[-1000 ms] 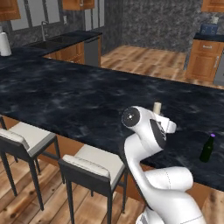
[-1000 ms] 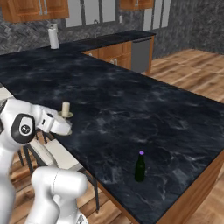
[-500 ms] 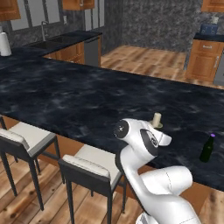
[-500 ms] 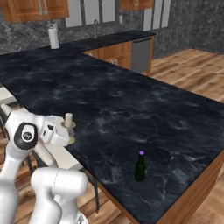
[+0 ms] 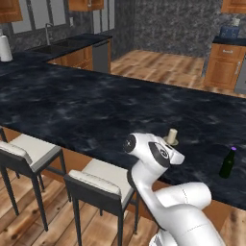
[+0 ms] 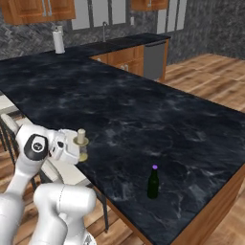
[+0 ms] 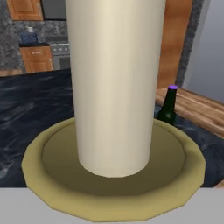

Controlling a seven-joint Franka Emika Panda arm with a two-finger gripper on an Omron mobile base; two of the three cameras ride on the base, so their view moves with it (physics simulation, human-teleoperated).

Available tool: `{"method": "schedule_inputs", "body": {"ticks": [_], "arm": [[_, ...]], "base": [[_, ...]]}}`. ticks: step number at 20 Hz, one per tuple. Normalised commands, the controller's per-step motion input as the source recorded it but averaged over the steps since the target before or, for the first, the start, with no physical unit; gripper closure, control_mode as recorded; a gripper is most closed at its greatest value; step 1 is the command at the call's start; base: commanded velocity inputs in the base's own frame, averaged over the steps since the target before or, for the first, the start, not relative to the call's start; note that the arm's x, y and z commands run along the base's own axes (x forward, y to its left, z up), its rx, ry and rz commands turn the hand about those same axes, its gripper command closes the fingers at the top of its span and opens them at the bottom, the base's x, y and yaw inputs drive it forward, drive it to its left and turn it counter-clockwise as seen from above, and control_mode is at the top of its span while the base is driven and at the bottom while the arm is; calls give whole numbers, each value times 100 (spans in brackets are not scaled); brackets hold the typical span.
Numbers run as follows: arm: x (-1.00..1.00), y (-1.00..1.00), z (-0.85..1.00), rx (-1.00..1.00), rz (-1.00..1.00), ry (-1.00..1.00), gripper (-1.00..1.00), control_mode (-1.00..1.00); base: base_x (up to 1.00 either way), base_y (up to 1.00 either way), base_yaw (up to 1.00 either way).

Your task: Get the candle and the beer from the cabinet and move them to the dining counter.

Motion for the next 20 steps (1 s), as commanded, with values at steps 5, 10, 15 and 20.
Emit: {"method": "schedule_inputs", "body": {"ticks": [5, 10, 15, 20], "arm": [[20, -18, -22, 0, -9, 0, 100, -100], [12, -12, -14, 0, -5, 1, 100, -100], [5, -10, -18, 0, -2, 6, 100, -100], [0, -3, -29, 0, -1, 0, 100, -100]], "base": [[0, 0, 0], [0, 0, 0], [0, 0, 0], [0, 0, 0]]}}
